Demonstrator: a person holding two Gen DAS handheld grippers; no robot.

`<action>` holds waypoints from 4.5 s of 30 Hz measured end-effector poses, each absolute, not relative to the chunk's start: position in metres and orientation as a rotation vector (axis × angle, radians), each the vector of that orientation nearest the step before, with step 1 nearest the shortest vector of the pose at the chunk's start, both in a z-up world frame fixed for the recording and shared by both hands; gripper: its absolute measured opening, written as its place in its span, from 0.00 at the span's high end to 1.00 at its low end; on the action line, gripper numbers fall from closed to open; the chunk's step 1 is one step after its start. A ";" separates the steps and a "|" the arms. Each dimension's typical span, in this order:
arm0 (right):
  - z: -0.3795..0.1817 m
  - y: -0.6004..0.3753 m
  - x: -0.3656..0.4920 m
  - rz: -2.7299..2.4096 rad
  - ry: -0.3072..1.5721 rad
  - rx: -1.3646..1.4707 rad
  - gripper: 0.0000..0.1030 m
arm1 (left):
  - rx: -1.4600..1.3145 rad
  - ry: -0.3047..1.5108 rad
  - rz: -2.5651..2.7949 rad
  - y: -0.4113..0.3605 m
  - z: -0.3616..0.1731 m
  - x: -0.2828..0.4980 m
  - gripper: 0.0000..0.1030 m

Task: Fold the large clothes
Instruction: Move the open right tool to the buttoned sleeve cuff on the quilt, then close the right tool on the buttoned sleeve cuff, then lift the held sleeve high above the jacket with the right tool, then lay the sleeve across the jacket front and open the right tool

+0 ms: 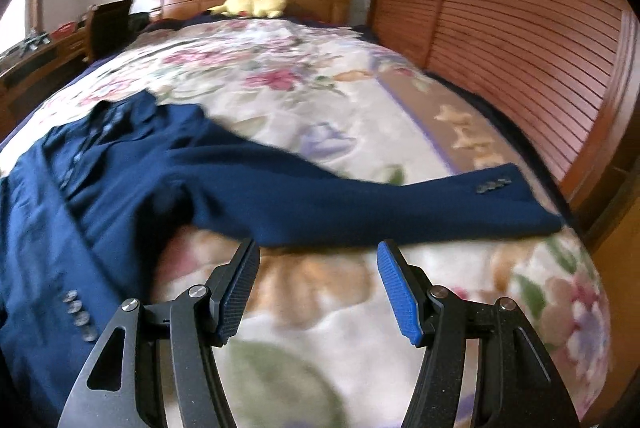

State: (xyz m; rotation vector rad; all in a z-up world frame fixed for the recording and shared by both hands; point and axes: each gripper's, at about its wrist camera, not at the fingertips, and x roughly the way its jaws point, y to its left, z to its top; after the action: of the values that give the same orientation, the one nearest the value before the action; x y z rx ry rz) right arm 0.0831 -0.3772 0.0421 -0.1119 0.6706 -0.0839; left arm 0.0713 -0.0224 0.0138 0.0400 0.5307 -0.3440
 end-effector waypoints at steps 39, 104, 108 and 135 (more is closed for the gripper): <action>-0.001 -0.542 0.188 -0.469 0.814 0.124 0.29 | 0.048 0.576 -0.348 -0.029 0.003 0.085 0.11; 0.204 -0.152 0.002 0.368 0.342 -0.413 0.93 | -0.014 0.443 -0.237 0.067 0.033 0.019 0.11; 0.207 -0.146 -0.002 0.407 0.337 -0.406 0.93 | -0.024 0.441 -0.223 0.076 0.033 0.016 0.11; 0.099 -0.135 0.031 0.571 0.662 -0.433 0.93 | -0.033 0.439 -0.171 0.100 0.028 0.014 0.11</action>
State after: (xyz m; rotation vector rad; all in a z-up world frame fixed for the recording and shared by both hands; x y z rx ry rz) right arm 0.0307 -0.1345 0.0986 -0.4328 0.6620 0.5709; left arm 0.0144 0.0996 0.0281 -0.0326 0.4389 -0.1710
